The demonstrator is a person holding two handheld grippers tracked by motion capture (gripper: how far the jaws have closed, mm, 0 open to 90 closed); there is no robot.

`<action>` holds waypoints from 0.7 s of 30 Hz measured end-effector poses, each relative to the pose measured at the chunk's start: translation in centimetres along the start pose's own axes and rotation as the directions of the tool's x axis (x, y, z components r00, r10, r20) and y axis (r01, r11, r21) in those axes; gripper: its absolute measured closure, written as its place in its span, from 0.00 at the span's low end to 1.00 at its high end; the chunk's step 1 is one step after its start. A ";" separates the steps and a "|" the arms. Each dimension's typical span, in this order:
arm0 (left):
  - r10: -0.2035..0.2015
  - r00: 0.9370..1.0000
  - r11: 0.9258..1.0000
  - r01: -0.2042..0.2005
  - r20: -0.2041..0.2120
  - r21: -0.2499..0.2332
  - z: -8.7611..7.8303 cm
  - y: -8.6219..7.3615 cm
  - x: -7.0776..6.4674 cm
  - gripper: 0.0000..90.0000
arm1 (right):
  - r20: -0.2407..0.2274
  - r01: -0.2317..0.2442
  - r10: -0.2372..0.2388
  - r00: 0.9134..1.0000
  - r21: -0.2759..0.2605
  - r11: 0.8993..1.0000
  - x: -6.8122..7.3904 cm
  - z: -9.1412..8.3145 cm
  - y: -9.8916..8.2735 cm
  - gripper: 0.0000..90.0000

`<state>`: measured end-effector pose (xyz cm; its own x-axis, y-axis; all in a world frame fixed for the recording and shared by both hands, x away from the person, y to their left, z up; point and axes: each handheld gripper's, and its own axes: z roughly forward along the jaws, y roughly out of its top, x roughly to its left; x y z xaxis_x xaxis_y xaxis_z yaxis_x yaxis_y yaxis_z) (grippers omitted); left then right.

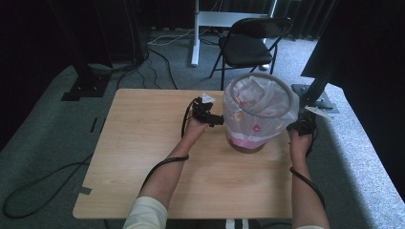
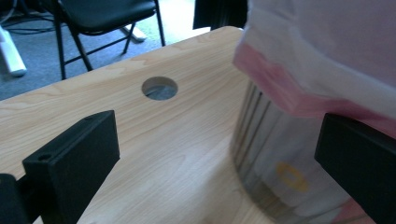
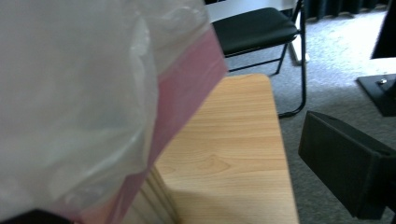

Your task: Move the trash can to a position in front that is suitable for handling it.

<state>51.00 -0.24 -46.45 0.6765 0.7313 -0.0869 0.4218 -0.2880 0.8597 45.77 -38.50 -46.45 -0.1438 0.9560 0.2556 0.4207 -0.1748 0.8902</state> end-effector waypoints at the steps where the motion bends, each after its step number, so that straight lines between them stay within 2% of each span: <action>1: 0.007 1.000 1.000 -0.007 0.001 0.005 0.0 0.0 0.0 0.00 | 0.005 0.002 -0.002 1.000 -0.004 1.000 0.1 0.0 0.0 0.12; 6: 0.008 1.000 1.000 -0.008 0.000 0.003 -0.1 0.2 -0.1 0.00 | -0.002 0.006 -0.006 1.000 0.010 1.000 0.0 0.2 0.0 0.13; 11: 0.019 1.000 1.000 -0.019 -0.002 0.012 -0.4 0.5 -0.2 0.00 | -0.026 -0.015 0.015 1.000 0.029 0.999 -0.1 0.4 0.2 0.15; 21: 0.030 0.999 0.999 -0.030 -0.018 0.021 -1.5 0.1 0.4 0.00 | -0.026 0.013 -0.012 1.000 0.034 0.999 1.1 0.5 0.2 0.17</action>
<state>50.40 0.95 -45.62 0.6778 0.7334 -0.0517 0.4140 -0.3227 0.8511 46.14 -37.34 -46.21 -0.1717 0.9516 0.2549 0.4491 -0.1547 0.8800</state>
